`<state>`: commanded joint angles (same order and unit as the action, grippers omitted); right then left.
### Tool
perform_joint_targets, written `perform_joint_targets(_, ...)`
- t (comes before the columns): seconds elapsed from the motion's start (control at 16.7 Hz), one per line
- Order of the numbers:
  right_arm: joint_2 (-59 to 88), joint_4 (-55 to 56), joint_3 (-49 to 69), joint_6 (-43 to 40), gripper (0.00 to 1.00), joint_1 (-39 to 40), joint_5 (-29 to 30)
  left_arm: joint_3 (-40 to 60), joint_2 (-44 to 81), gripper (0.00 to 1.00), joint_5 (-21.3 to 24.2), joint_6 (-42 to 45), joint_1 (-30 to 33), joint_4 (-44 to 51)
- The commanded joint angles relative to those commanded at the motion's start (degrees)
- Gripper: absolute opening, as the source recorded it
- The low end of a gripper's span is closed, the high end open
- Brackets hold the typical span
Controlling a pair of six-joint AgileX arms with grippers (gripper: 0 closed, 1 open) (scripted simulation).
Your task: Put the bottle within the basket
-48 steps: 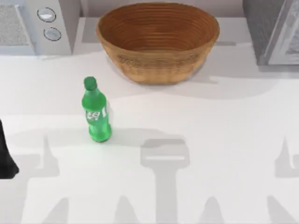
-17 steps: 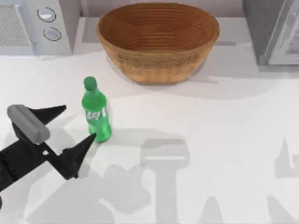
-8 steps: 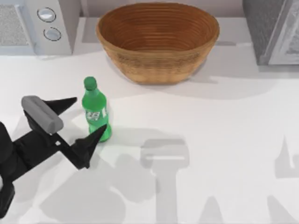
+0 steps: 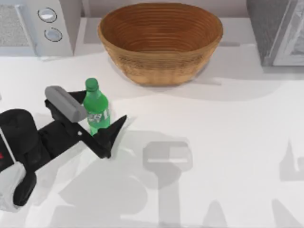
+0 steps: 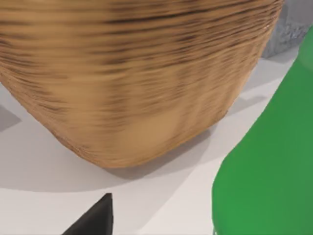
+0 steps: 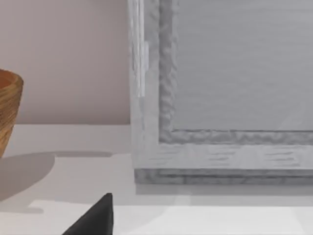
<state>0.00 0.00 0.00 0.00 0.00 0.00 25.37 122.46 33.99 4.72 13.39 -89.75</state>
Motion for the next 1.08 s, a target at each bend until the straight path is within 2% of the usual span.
perform_joint_targets(0.06, 0.00, 0.00, 0.00, 0.00, 1.00, 0.00, 0.00, 0.00, 0.00, 1.00, 0.00, 0.00, 0.00, 0.00)
perform_joint_targets(0.84, 0.00, 0.00, 0.00, 0.00, 1.00, 0.00, 0.00, 0.00, 0.00, 0.02, 0.00, 0.00, 0.00, 0.00)
perform_joint_targets(1.08, 0.00, 0.00, 0.00, 0.00, 1.00, 0.00, 0.00, 0.00, 0.00, 0.00, 0.00, 0.00, 0.00, 0.00)
